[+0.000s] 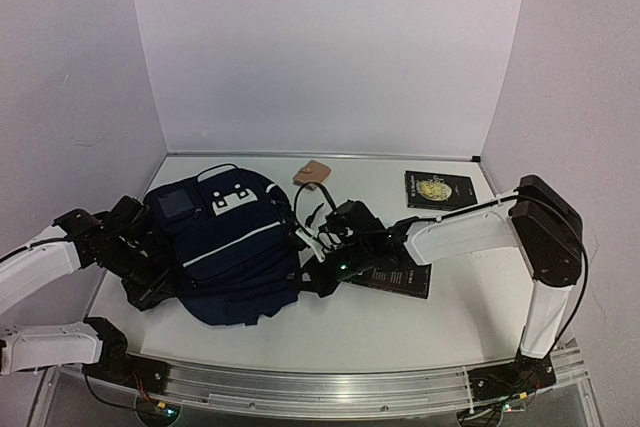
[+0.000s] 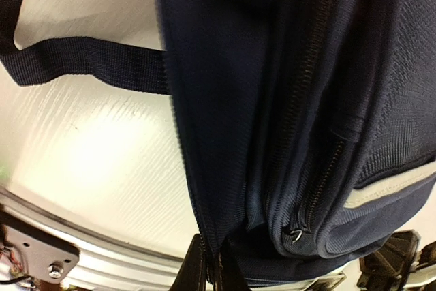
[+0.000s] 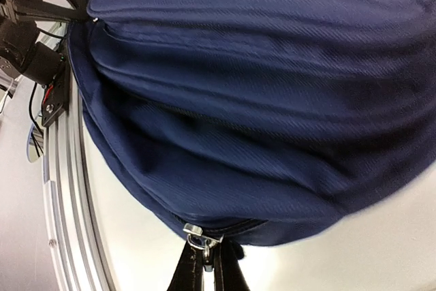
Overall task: Pack the student bag
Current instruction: Zip the student bag at the center of the board.
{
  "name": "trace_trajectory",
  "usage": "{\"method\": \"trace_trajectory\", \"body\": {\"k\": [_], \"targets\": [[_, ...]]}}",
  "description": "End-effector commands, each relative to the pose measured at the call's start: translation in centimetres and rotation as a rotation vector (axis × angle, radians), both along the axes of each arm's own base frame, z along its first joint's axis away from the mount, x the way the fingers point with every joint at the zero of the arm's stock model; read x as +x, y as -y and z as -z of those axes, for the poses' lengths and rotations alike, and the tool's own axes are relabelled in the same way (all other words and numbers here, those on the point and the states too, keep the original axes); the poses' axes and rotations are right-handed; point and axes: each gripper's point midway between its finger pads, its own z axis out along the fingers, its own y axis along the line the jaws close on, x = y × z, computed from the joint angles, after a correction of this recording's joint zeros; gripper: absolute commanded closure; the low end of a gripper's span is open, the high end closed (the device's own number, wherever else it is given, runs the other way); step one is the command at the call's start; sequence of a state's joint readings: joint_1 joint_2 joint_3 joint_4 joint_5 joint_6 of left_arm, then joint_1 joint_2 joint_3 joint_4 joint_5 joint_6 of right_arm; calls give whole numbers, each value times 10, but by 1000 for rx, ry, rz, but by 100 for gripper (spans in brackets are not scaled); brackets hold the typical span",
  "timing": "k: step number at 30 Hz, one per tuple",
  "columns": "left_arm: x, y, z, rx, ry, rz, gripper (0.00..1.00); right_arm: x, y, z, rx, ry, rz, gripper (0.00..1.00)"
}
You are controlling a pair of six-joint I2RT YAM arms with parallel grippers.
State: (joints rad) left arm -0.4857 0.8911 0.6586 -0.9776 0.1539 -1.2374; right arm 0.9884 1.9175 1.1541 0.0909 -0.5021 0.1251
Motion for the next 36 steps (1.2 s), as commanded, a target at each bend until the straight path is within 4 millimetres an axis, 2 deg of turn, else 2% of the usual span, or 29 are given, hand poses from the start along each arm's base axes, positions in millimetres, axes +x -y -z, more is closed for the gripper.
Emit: {"method": "trace_trajectory", "body": {"k": [1, 2, 3, 7, 10, 12, 18, 20, 27, 32, 36], "targets": [[24, -1, -24, 108, 45, 196, 100, 6, 11, -21, 14, -13, 2, 100], [34, 10, -31, 94, 65, 269, 98, -1, 2, -26, 31, -27, -18, 100], [40, 19, -36, 96, 80, 360, 91, -7, -6, -32, 48, -30, -35, 100], [62, 52, -86, 173, 269, 616, 52, -20, -33, -54, 123, -61, -77, 100], [64, 82, -111, 129, 399, 723, 41, -17, -41, -61, 153, -58, -74, 100], [58, 106, -117, 108, 477, 804, 37, -15, -45, -64, 163, -54, -76, 100], [26, 159, -106, 77, 617, 1047, 35, -15, -52, -77, 203, -65, -85, 100], [19, 170, -106, 60, 686, 1110, 35, -16, -52, -80, 211, -72, -89, 100], [14, 183, -75, 135, 678, 1277, 38, -25, -47, -82, 217, -94, -110, 100], [26, 187, -54, 244, 662, 1293, 41, -30, -43, -83, 221, -108, -122, 100], [20, 187, -34, 267, 604, 1337, 46, -32, -40, -82, 219, -119, -126, 100]]}}
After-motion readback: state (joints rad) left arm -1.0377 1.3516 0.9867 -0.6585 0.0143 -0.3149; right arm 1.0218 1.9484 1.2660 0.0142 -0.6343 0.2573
